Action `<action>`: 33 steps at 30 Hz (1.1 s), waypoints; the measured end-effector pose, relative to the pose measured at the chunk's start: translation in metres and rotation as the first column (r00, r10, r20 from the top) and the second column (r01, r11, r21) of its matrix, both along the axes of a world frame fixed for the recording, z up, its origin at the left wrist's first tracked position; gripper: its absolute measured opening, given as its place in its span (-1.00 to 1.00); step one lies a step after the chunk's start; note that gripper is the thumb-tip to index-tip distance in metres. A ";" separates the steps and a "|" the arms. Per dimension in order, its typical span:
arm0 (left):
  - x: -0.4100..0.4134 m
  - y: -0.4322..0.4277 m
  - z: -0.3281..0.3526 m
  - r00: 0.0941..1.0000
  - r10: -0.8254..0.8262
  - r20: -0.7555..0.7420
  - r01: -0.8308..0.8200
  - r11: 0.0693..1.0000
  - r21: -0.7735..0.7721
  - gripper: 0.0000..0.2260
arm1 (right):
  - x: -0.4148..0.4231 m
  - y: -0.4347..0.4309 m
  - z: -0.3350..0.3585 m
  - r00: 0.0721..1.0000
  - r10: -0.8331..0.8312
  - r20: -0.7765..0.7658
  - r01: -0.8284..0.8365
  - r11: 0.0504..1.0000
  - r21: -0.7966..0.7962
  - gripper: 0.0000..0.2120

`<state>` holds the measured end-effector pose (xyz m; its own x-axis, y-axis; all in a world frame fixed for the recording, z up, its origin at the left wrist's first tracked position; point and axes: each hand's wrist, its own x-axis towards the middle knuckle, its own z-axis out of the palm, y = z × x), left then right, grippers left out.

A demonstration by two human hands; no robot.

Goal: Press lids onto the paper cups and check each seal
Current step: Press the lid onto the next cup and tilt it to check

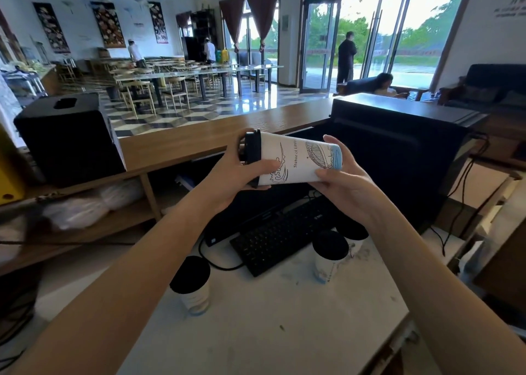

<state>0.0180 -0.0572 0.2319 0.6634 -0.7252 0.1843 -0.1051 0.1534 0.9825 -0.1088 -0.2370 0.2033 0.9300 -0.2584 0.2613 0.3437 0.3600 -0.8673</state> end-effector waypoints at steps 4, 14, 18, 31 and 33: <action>-0.008 0.003 -0.016 0.901 0.127 0.415 -0.117 0.992 -0.049 -0.32 | 0.007 0.016 -0.021 0.998 0.038 0.056 -0.054 0.950 0.307 -0.28; 0.014 -0.027 -0.025 0.706 0.092 0.703 -0.319 0.926 0.199 -0.31 | 0.037 0.009 0.032 0.912 -0.389 -0.130 0.371 0.917 -0.145 -0.60; 0.026 -0.061 -0.015 0.749 0.053 0.661 -0.336 0.889 0.310 -0.32 | 0.067 0.000 0.064 0.820 -0.562 -0.108 0.420 0.720 -0.553 -0.42; 0.061 -0.104 -0.036 0.912 0.096 0.399 -0.262 0.884 0.386 -0.36 | 0.129 -0.043 0.059 0.749 -0.649 -0.133 0.264 0.477 -0.838 -0.28; 0.059 -0.109 -0.036 0.918 0.094 0.386 -0.258 0.879 0.400 -0.38 | 0.130 -0.045 0.060 0.739 -0.659 -0.140 0.213 0.427 -0.879 -0.25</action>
